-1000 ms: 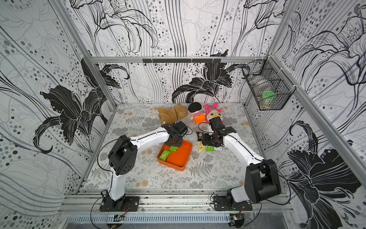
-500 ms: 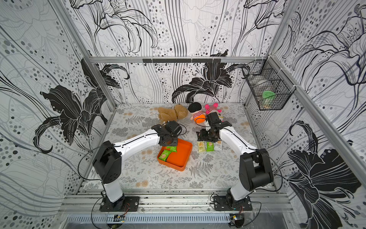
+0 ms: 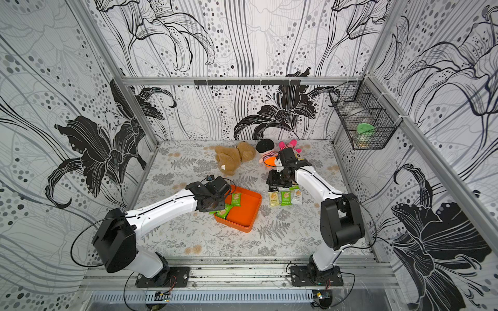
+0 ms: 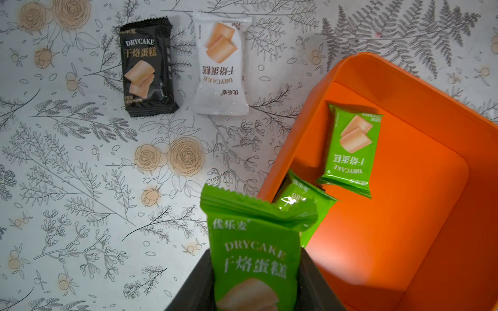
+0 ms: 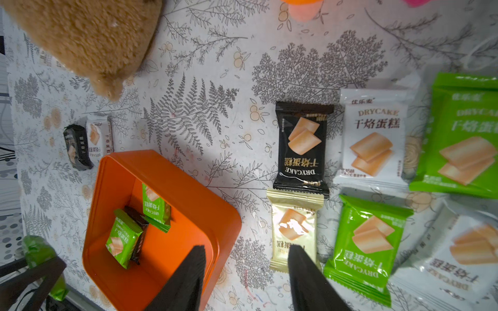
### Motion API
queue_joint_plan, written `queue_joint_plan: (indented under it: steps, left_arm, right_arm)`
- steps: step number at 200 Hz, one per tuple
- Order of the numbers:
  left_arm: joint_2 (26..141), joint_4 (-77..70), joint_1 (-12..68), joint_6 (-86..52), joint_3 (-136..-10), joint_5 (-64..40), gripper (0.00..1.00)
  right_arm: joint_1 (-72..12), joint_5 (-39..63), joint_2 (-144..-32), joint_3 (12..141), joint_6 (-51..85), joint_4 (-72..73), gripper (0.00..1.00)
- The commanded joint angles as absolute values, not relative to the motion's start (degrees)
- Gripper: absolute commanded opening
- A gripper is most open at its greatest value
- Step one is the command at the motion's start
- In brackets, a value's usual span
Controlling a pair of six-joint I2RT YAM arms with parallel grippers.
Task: Take the cookies out of the storage box
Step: Place the cookie at the center of the board.
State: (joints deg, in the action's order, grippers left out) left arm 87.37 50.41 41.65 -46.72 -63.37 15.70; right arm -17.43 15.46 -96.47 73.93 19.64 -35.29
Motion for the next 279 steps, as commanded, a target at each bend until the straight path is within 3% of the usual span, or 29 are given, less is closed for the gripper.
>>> queue_joint_plan:
  steps: [1,113,199,245,279]
  left_arm:
    - [84.87,48.79,39.75,-47.04,-60.51,17.05,0.43]
    - [90.77,36.67,31.53,-33.15,-53.64,12.22,0.42]
    - [96.06,32.53,31.04,-31.72,-52.65,10.61,0.42]
    - [95.39,33.07,31.04,-32.74,-52.03,10.89,0.49]
    - [92.23,35.92,31.09,-34.35,-53.12,12.16,0.63]
  right_arm:
    - [-17.14,16.17,-97.26,74.67,19.56,-35.42,0.55]
    - [-17.14,11.85,-95.99,74.18,21.02,-37.64,0.55]
    - [-17.14,10.53,-92.16,74.74,20.19,-39.51,0.55]
    - [-17.15,10.88,-91.14,74.95,19.25,-40.17,0.55]
    - [-17.17,11.16,-89.95,74.62,18.63,-40.25,0.55]
